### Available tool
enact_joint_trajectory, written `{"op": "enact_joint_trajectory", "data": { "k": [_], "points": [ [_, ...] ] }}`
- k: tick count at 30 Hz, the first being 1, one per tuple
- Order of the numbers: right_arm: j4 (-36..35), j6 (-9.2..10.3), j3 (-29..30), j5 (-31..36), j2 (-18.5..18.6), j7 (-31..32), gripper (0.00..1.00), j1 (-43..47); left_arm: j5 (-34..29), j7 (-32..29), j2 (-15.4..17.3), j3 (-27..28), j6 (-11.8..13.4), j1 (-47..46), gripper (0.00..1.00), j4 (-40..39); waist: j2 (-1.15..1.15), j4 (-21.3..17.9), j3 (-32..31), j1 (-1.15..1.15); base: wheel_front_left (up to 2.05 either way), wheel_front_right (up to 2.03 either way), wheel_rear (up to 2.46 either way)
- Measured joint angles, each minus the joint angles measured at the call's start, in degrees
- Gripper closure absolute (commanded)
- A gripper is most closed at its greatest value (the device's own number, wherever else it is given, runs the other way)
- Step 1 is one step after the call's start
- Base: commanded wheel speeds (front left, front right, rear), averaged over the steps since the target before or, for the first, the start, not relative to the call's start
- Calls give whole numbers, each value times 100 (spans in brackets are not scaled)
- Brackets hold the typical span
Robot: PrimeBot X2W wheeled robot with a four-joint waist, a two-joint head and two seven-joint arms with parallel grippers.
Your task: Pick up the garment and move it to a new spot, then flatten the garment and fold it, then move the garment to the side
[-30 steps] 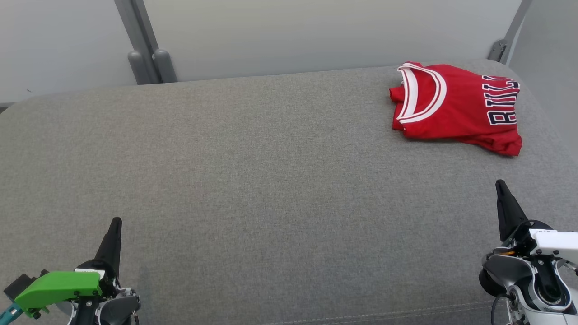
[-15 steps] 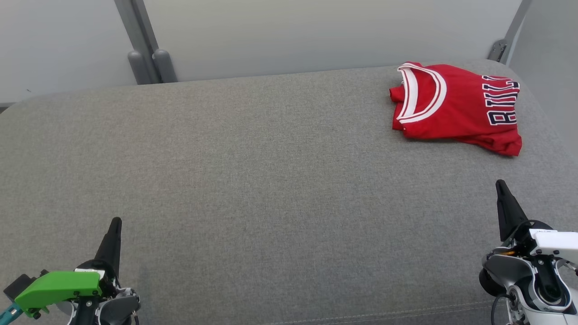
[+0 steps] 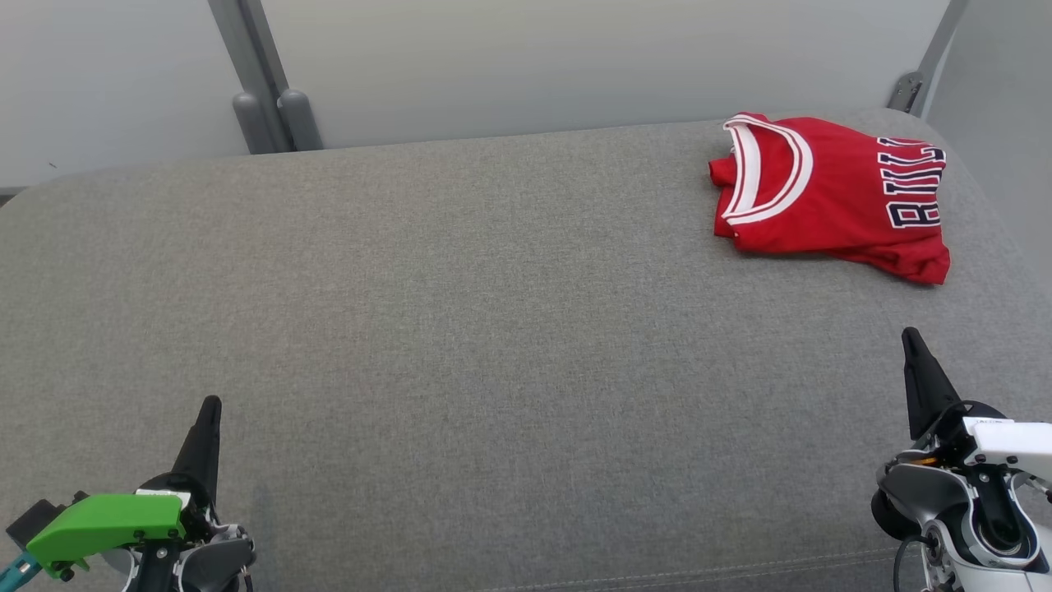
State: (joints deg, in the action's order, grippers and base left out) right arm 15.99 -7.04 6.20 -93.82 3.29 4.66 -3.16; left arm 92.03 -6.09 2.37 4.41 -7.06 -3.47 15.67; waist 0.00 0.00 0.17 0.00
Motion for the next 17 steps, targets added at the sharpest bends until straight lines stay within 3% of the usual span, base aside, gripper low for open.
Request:
{"op": "enact_joint_trajectory", "data": {
  "k": [17],
  "points": [
    [-1, 0, 5, 1, -2, 1, 100, 0, 0, 0, 0, 2, 0, 0, 100, 0, 0, 0, 0, 0, 0, 0, 0]
  ]
}}
